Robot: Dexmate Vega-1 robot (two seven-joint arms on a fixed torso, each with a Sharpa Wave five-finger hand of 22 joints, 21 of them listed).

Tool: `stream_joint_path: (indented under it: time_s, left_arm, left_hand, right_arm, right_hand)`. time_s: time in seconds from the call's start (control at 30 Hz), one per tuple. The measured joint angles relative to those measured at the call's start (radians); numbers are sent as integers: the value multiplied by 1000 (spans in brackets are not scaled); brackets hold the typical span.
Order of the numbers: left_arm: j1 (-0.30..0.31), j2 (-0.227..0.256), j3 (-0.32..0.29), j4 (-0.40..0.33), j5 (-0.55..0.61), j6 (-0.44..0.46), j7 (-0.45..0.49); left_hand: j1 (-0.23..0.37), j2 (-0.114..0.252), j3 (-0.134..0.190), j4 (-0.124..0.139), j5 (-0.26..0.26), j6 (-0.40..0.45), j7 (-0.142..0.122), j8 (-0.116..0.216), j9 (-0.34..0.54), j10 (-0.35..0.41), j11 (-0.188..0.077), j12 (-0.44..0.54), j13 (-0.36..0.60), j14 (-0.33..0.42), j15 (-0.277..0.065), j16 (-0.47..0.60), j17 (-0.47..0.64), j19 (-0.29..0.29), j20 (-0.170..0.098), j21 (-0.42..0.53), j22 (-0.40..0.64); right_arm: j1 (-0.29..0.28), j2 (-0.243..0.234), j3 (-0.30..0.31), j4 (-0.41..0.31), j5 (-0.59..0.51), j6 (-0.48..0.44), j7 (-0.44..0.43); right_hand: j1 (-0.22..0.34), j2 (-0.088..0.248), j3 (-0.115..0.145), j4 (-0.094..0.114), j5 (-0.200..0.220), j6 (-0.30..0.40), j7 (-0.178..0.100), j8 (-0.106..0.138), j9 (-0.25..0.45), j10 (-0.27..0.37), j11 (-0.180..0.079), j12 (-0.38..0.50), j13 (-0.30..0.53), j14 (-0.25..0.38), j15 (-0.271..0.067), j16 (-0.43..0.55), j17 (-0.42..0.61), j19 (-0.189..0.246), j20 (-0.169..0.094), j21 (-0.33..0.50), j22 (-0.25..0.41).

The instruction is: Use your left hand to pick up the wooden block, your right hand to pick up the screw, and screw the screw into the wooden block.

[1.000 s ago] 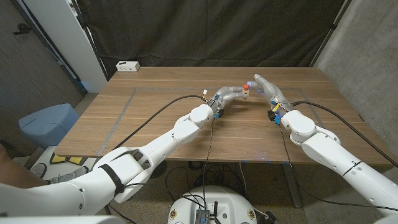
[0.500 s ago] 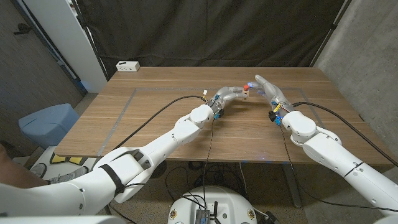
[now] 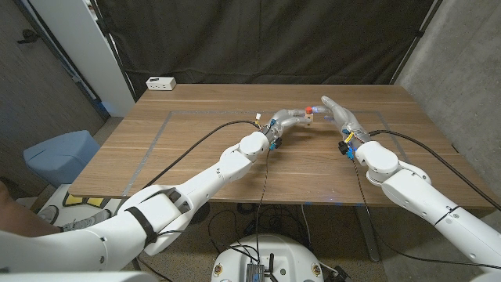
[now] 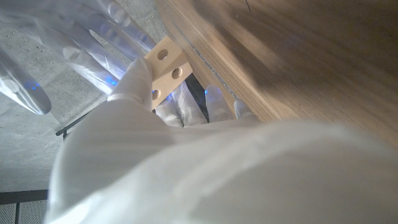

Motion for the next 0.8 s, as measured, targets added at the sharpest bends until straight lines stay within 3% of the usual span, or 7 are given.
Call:
stream_joint_path:
  time_s: [0.3, 0.53, 0.8]
  left_arm:
    - [0, -2, -1, 5, -3, 0, 1]
    - [-3, -4, -1, 13, -4, -2, -1]
    - [-8, -8, -2, 24, -7, -6, -5]
  left_hand:
    - [0, 0, 0, 0, 0, 0, 0, -2, -1, 0, 0, 0, 0, 0, 0, 0, 0, 0, 0, 0, 0]
    - [0, 0, 0, 0, 0, 0, 0, -2, 0, 0, 0, 0, 0, 0, 0, 0, 0, 0, 0, 0, 0]
    - [0, 0, 0, 0, -4, 0, 0, -2, 0, 0, 0, 0, 0, 0, 0, 0, 0, 0, 0, 0, 0]
  right_arm:
    - [-5, -3, 2, -4, -1, 4, 0]
    - [-7, -6, 2, -5, -1, 13, 10]
    - [-4, -12, 0, -5, -1, 24, 34]
  right_hand:
    - [0, 0, 4, -4, 0, 31, 1, 4, 1, 18, -3, 4, 0, 6, -5, 0, 0, 7, 4, 0, 0]
    - [0, 0, 4, -4, 0, 48, 2, 4, 0, 26, -10, 4, 0, 13, -38, 0, -3, 19, -9, 0, 0]
    - [0, 0, 8, -8, 0, 48, 2, 4, 0, 25, -10, 4, 0, 18, -43, 0, -5, 19, -8, 0, 0]
